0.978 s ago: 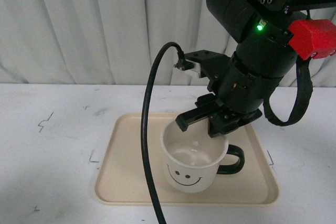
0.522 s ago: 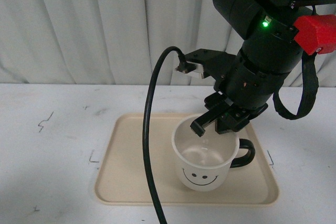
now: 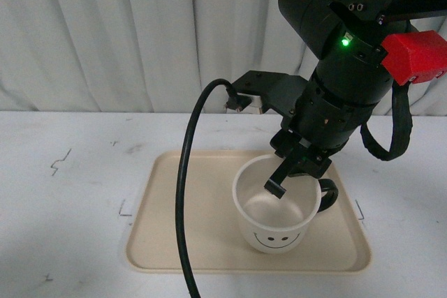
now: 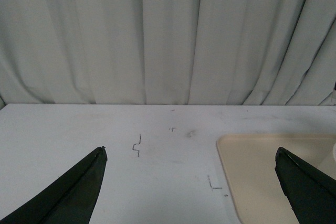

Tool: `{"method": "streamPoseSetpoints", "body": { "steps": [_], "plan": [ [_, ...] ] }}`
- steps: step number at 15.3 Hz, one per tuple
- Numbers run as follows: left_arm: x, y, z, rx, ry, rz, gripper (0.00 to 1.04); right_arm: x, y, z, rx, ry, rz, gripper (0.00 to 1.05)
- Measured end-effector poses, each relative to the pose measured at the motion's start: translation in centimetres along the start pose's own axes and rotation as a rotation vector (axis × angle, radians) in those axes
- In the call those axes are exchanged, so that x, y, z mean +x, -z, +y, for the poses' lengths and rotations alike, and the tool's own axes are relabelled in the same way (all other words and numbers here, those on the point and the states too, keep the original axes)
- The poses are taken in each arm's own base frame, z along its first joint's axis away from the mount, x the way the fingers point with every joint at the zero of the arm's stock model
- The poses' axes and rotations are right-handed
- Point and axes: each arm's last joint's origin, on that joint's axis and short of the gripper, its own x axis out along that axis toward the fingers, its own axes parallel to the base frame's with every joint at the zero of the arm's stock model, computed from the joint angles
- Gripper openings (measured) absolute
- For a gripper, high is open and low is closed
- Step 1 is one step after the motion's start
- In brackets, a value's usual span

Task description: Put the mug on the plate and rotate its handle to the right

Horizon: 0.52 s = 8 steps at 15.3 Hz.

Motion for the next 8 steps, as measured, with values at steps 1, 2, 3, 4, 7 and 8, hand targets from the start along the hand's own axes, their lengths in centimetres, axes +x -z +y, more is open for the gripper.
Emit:
{"method": "streamPoseSetpoints", "body": {
  "steps": [1, 2, 3, 4, 7, 8],
  "plan": [
    [0.0, 0.0, 0.0, 0.000, 0.000, 0.000, 0.98, 0.6, -0.1, 0.5, -0.045, -0.019, 0.007, 0.03],
    [0.0, 0.0, 0.0, 0.000, 0.000, 0.000, 0.98, 0.9, -0.1, 0.5, -0.052, -0.031, 0.003, 0.18],
    [0.0, 0.0, 0.0, 0.000, 0.000, 0.000, 0.98, 0.8, -0.2, 0.2, -0.044, -0.052, -0.012, 0.50],
    [0.0, 0.0, 0.0, 0.000, 0.000, 0.000, 0.98, 0.5, -0.4, 0.0, -0.041, -0.061, -0.029, 0.58],
    [0.0, 0.0, 0.0, 0.000, 0.000, 0.000, 0.98, -2.4, -2.0, -1.1, -0.033, -0.135, -0.172, 0.87],
    [0.0, 0.0, 0.0, 0.000, 0.000, 0.000, 0.98, -5.3, -2.9, -1.3, -0.050, -0.140, -0.272, 0.99]
  ]
}}
